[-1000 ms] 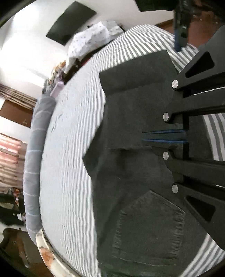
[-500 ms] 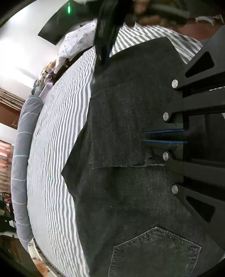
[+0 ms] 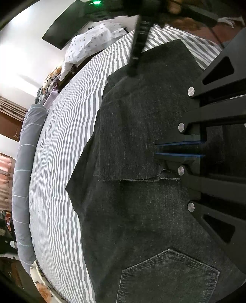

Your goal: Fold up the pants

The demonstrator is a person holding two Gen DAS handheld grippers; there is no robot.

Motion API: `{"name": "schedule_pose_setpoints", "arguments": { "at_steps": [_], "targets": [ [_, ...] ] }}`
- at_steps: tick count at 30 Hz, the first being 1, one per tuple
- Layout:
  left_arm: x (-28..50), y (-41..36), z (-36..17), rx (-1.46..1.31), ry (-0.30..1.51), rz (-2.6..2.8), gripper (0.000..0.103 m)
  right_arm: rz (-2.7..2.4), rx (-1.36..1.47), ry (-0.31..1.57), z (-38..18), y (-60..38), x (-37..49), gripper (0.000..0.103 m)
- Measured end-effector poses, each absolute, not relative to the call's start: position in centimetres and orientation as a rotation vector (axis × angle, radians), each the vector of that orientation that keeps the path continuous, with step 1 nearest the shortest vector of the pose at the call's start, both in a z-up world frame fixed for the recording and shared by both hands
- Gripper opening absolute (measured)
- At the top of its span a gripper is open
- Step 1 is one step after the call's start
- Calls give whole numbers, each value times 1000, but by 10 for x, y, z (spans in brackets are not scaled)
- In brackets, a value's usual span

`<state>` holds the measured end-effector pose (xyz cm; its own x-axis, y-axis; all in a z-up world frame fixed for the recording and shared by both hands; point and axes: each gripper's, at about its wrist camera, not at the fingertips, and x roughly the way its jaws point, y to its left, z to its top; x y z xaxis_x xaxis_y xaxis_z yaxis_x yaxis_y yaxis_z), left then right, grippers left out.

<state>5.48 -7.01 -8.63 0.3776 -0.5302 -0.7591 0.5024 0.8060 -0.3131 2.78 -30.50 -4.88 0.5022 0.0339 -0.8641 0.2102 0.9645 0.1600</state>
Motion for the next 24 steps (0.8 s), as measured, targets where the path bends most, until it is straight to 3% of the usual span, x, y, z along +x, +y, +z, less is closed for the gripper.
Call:
{"name": "schedule_pose_setpoints", "arguments": {
  "at_steps": [18,24],
  "targets": [
    [54,-70,-78,-38,1027,-622,8,-158,234,1111,-60,-283,-29,24],
    [38,-28,-58,-65,1011,-574,28,-152,262,1117,-64,-285,-26,24]
  ]
}}
